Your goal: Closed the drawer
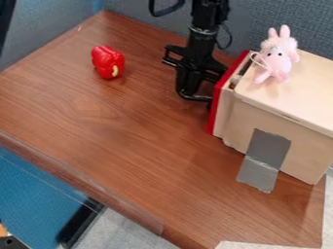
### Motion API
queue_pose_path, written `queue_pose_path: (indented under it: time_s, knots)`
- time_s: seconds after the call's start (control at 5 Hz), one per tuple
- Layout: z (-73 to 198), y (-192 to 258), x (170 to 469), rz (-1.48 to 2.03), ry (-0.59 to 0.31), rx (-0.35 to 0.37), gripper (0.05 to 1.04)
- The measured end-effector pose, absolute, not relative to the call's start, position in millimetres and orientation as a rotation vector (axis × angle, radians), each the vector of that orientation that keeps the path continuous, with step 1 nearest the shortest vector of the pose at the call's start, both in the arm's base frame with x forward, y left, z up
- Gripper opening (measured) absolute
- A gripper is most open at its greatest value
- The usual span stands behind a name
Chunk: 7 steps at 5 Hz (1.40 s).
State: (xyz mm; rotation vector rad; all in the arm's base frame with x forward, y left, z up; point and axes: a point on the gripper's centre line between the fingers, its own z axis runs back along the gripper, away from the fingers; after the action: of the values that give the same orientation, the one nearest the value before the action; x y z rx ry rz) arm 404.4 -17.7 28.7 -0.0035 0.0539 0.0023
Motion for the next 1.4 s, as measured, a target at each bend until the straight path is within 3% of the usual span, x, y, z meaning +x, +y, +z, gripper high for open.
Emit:
queue_pose_path:
  time_s: [0.8,1.0,1.2,1.4]
  knots:
    - [41.5,-46.4,408.3,-0.036,0.031,-0.004,0.128]
    - [48.5,-47.4,409.1,-0.038,0.016,-0.007,0.166]
    - [67.0,-50.3,410.5,-0.049,-0.039,-0.029,0.381]
    - [87.7,-51.1,410.4,-0.063,-0.091,-0.035,0.686]
